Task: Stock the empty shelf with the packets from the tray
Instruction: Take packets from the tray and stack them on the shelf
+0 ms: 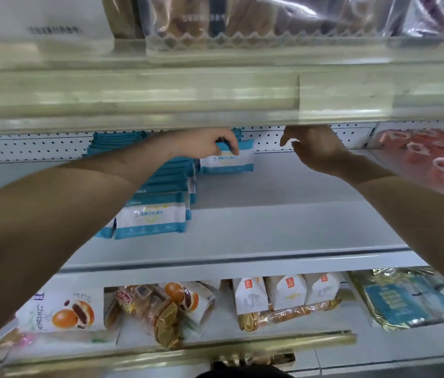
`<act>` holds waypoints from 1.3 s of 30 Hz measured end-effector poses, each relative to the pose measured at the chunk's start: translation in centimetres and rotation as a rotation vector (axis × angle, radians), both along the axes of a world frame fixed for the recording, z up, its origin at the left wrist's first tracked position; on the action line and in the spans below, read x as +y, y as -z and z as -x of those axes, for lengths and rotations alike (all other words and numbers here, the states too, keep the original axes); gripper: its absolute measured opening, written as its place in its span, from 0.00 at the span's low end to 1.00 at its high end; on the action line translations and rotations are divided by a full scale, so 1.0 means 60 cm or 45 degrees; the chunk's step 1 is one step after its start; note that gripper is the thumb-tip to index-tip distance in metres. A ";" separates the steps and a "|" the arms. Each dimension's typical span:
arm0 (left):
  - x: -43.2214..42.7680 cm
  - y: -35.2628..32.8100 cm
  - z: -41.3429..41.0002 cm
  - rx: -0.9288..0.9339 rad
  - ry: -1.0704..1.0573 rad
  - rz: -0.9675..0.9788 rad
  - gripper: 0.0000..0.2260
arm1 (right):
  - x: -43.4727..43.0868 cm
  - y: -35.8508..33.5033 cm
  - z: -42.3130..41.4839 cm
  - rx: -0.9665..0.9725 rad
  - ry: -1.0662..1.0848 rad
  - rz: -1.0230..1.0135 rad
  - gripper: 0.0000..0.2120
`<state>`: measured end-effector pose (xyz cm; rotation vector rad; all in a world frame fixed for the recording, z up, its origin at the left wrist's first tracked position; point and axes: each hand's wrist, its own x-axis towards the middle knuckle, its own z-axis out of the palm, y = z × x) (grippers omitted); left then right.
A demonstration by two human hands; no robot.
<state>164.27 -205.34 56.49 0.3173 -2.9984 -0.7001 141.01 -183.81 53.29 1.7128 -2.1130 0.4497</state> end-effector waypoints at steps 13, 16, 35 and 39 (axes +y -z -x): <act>-0.049 0.049 -0.002 -0.033 -0.121 -0.030 0.21 | 0.008 -0.017 0.009 -0.071 0.033 -0.099 0.15; -0.051 0.053 -0.012 -0.034 -0.145 -0.005 0.25 | -0.008 -0.020 -0.002 -0.040 0.006 -0.099 0.16; -0.015 -0.068 -0.355 0.114 -0.546 0.216 0.14 | -0.204 -0.050 -0.278 -0.116 -0.336 -0.262 0.16; -0.028 -0.065 -0.532 0.233 -0.631 0.345 0.14 | -0.277 -0.049 -0.423 -0.042 -0.681 -0.216 0.15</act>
